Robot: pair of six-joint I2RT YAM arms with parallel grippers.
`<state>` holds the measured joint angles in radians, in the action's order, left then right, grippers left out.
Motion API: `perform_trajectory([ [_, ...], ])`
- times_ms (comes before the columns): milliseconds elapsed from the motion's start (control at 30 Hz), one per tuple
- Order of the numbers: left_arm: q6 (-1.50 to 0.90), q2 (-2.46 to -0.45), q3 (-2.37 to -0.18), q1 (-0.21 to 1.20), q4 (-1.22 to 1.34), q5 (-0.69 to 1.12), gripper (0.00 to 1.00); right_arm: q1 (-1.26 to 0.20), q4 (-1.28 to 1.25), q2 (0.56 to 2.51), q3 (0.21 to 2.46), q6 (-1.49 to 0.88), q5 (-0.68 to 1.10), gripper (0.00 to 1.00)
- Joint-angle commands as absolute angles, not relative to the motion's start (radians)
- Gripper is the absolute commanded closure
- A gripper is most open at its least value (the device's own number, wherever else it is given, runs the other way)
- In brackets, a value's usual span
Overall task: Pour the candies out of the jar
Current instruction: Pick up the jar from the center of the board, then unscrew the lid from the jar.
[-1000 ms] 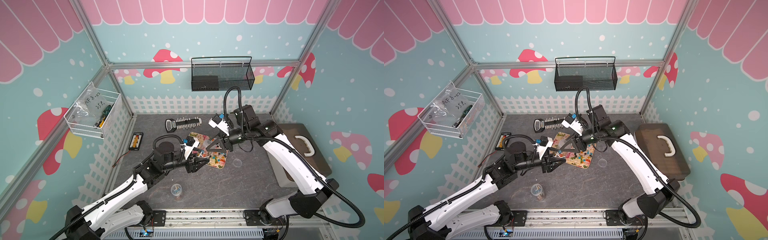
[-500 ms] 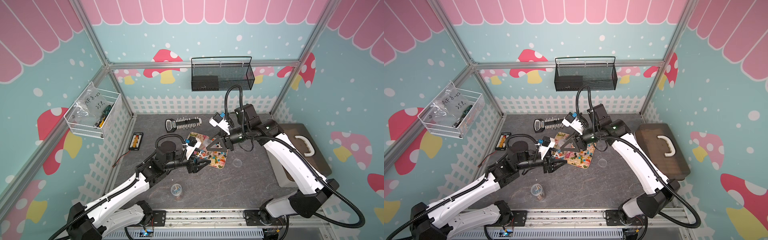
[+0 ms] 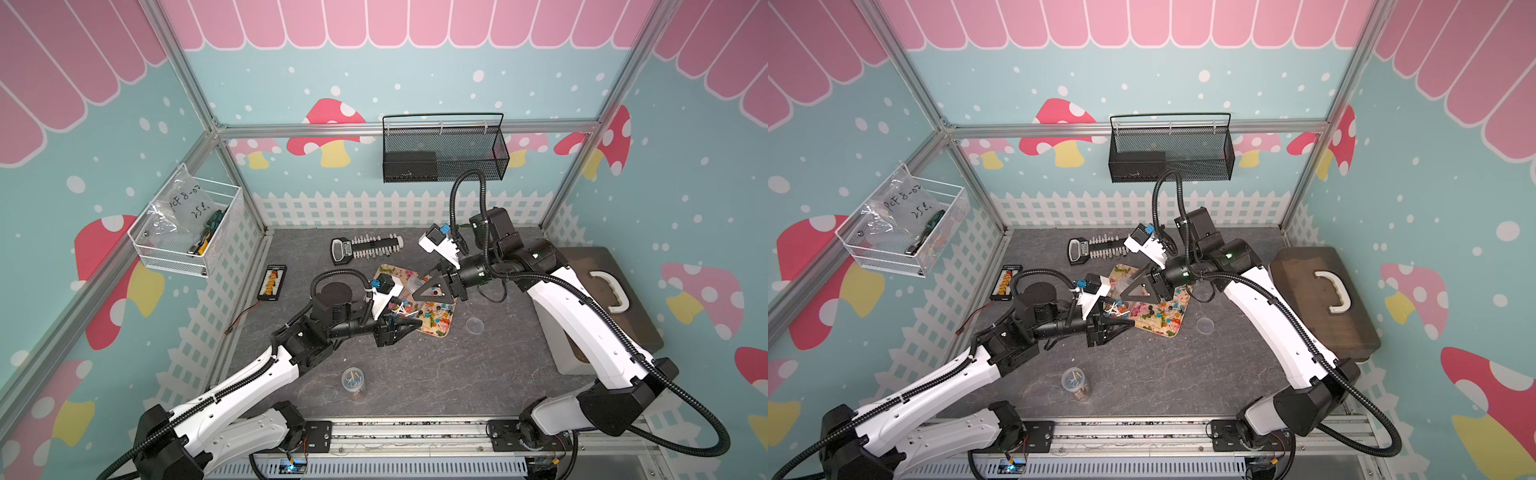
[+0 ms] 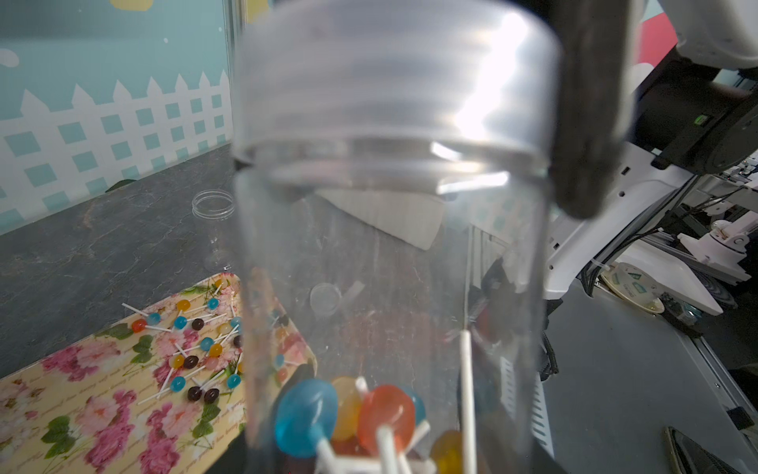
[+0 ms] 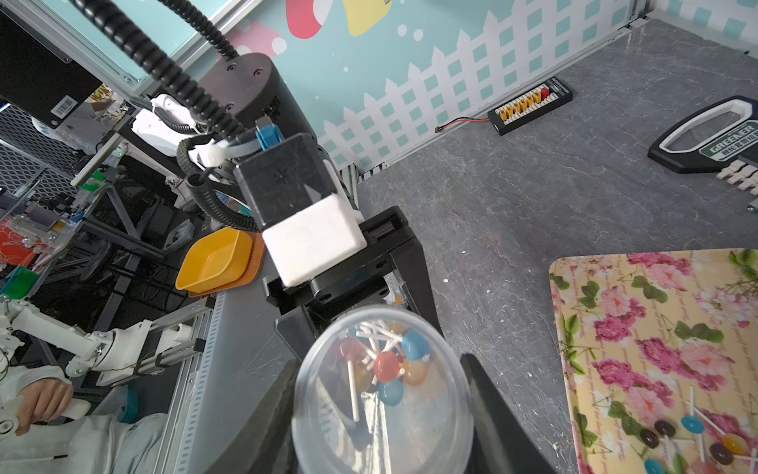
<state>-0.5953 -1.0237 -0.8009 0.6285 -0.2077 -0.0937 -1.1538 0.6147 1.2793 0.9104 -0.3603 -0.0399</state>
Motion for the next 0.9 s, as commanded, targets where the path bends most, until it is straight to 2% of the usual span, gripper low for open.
perform_trajectory([
  [0, -0.601, -1.011, -0.793, 0.624, -0.217, -0.106, 0.01, -1.16, 0.603, 1.287, 0.918, -0.377, -0.073, 0.61],
  [133, -0.585, -1.01, -0.789, 0.623, -0.207, -0.096, 0.01, -1.152, 0.614, 1.275, 0.95, -0.356, -0.081, 0.7],
  [267, -0.55, -1.015, -0.786, 0.623, -0.184, -0.056, 0.01, -1.115, 0.625, 1.26, 0.994, -0.321, -0.057, 0.7],
  [600, -0.452, -0.934, -0.745, 0.624, -0.176, 0.042, 0.03, -0.908, 0.623, 1.239, 1.156, -0.208, 0.213, 0.71],
  [867, -0.322, -0.944, -0.769, 0.644, -0.175, 0.246, 0.06, -0.78, 0.683, 1.306, 1.328, -0.107, 0.464, 0.71],
])
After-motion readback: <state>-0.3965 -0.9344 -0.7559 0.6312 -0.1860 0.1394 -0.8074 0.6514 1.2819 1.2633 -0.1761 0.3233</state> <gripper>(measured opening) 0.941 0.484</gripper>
